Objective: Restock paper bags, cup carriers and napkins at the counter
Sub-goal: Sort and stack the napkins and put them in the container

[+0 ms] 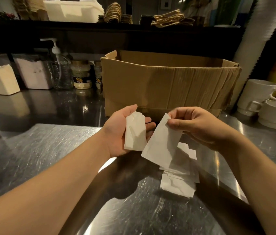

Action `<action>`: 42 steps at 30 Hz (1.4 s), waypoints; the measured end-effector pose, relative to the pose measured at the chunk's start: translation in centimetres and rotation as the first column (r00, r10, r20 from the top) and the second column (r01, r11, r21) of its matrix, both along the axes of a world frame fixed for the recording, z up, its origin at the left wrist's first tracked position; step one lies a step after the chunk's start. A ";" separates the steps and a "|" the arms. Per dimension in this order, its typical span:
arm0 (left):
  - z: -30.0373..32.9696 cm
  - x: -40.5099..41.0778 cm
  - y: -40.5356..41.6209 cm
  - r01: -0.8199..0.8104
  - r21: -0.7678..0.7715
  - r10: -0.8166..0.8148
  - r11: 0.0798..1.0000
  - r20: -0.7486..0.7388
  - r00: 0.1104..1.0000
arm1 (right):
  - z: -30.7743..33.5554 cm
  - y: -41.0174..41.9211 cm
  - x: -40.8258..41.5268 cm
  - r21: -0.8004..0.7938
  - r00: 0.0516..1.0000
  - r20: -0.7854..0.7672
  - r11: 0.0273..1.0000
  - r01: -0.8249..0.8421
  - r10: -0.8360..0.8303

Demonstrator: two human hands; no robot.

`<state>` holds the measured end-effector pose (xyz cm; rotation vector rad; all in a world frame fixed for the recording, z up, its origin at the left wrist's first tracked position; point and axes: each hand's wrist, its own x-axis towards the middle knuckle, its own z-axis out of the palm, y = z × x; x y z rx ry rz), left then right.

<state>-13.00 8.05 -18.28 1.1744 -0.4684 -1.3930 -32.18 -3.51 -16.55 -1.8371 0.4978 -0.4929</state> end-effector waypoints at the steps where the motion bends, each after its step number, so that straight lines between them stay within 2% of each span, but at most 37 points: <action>1: 0.0 -0.1 0.0 0.051 0.015 -0.052 0.999 0.024 0.998 | 0.1 0.3 0.1 0.022 0.999 0.044 0.999 -0.032 0.031; 3: -0.1 -0.6 0.1 0.148 0.043 -0.150 0.988 0.058 0.987 | -0.1 1.1 0.6 0.017 0.994 0.110 0.999 -0.027 0.025; 6: -0.5 -1.0 0.1 0.251 0.025 -0.252 0.968 0.097 0.963 | -0.6 1.8 1.6 -0.046 0.990 0.131 0.997 0.056 -0.050; 10: -0.8 -1.1 -0.1 0.304 -0.002 -0.303 0.953 0.103 0.948 | -1.3 2.3 2.1 -0.115 0.984 0.136 0.985 0.128 -0.112; 14: -0.9 -1.1 0.0 0.342 -0.033 -0.335 0.939 0.128 0.933 | -1.8 2.6 2.5 -0.068 0.979 0.157 0.988 0.139 -0.127; 17: -1.2 -1.0 0.1 0.350 -0.037 -0.342 0.936 0.142 0.929 | -1.9 2.8 2.7 -0.095 0.979 0.129 0.981 0.168 -0.156; 20: -1.2 -0.8 0.2 0.319 -0.012 -0.316 0.948 0.108 0.943 | -1.5 2.2 2.6 -0.108 0.954 0.089 0.949 0.295 -0.286; 22: -1.1 -0.7 0.1 0.256 -0.015 -0.255 0.966 0.063 0.965 | -0.9 1.2 2.1 -0.246 0.925 -0.065 0.905 0.348 -0.373; 24: -0.8 -0.7 0.0 0.205 -0.057 -0.205 0.977 0.001 0.979 | -0.5 0.4 1.3 -0.454 0.857 -0.330 0.862 0.224 -0.397; 25: -0.7 -0.7 0.0 0.192 -0.073 -0.193 0.979 -0.020 0.981 | -0.3 0.2 0.9 -0.509 0.797 -0.450 0.849 0.143 -0.403; 27: -0.6 -0.7 0.0 0.175 -0.079 -0.178 0.981 -0.039 0.983 | 0.2 0.4 0.4 -0.526 0.714 -0.584 0.850 0.029 -0.386; 31: -0.6 -0.5 0.0 0.147 -0.059 -0.150 0.987 -0.052 0.987 | 1.5 1.5 -0.5 -0.443 0.720 -0.668 0.878 -0.181 -0.188; 35: -0.7 -0.3 -0.2 0.136 -0.038 -0.139 0.990 -0.064 0.988 | 1.9 2.7 -0.5 -0.309 0.596 -0.803 0.865 -0.395 -0.015; 38: -0.7 -0.4 -0.2 0.127 -0.030 -0.128 0.992 -0.059 0.990 | 1.4 3.1 0.0 -0.296 0.518 -0.855 0.851 -0.435 -0.032; 42: -0.7 -0.3 -0.3 0.119 -0.023 -0.121 0.993 -0.071 0.990 | 1.2 3.0 0.3 -0.347 0.525 -0.849 0.820 -0.456 -0.066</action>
